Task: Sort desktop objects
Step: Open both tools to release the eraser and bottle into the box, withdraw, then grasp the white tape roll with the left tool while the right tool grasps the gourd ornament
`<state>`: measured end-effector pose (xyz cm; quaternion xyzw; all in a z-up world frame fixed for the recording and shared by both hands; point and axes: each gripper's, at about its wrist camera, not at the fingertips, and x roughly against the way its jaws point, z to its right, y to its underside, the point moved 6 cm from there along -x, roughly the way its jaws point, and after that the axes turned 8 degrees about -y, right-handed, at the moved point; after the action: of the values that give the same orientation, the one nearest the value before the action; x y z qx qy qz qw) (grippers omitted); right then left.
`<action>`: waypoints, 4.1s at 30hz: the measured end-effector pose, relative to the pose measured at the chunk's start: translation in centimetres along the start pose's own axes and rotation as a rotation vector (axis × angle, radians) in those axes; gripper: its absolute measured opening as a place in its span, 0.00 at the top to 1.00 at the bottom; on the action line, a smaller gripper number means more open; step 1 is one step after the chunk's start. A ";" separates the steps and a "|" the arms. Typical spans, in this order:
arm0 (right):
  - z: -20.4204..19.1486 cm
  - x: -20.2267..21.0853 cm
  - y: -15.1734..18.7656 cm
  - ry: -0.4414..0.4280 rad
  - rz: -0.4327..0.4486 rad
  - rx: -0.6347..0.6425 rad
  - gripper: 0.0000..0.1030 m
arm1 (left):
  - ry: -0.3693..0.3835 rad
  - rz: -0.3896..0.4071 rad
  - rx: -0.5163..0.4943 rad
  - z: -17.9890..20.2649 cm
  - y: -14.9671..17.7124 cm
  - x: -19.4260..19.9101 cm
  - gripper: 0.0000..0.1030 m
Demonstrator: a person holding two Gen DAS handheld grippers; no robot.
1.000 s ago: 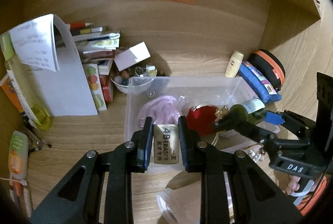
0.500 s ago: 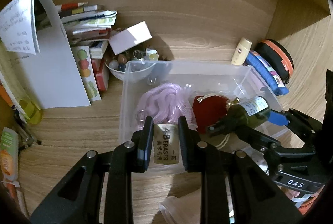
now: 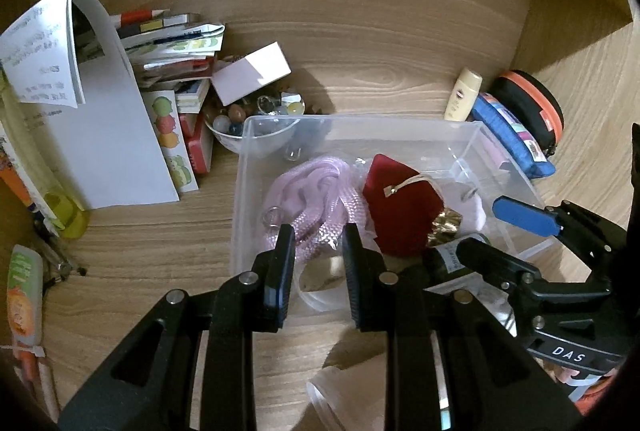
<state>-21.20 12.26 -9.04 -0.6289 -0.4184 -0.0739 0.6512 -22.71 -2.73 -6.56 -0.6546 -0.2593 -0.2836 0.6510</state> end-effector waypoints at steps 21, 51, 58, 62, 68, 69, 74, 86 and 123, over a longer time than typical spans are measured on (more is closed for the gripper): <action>-1.2 6.0 1.8 0.096 0.053 0.017 0.22 | -0.071 0.140 0.001 -0.2 1.5 7.7 0.27; -4.1 3.8 8.6 -0.015 -0.092 -0.005 0.20 | -0.071 0.035 0.008 -1.1 11.4 8.1 0.06; -4.7 1.6 8.3 -0.016 -0.129 0.020 0.20 | -0.062 0.017 0.020 -1.3 11.4 7.0 0.06; -4.4 0.9 8.0 -0.022 -0.139 0.002 0.20 | -0.051 0.011 0.024 -1.4 11.2 6.5 0.06; -4.0 0.0 8.3 -0.047 -0.154 -0.023 0.27 | -0.022 0.000 0.031 -0.8 10.8 5.8 0.06; -3.8 0.1 8.3 -0.055 -0.154 -0.029 0.33 | -0.021 0.001 0.027 -0.7 10.8 5.7 0.06; -2.0 1.3 8.9 -0.103 -0.161 -0.075 0.40 | -0.009 -0.003 0.002 0.1 10.7 5.4 0.06; 2.4 4.8 9.8 -0.046 -0.126 -0.197 0.41 | 0.002 -0.042 -0.044 3.3 10.3 3.1 0.06; 2.8 5.9 13.1 0.075 -0.168 -0.005 0.83 | -0.068 -0.030 -0.049 3.8 9.6 1.3 0.33</action>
<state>-10.54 19.83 -15.62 -0.5901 -0.4450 -0.1529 0.6560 -14.89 0.85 -12.35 -0.6755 -0.2841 -0.2771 0.6214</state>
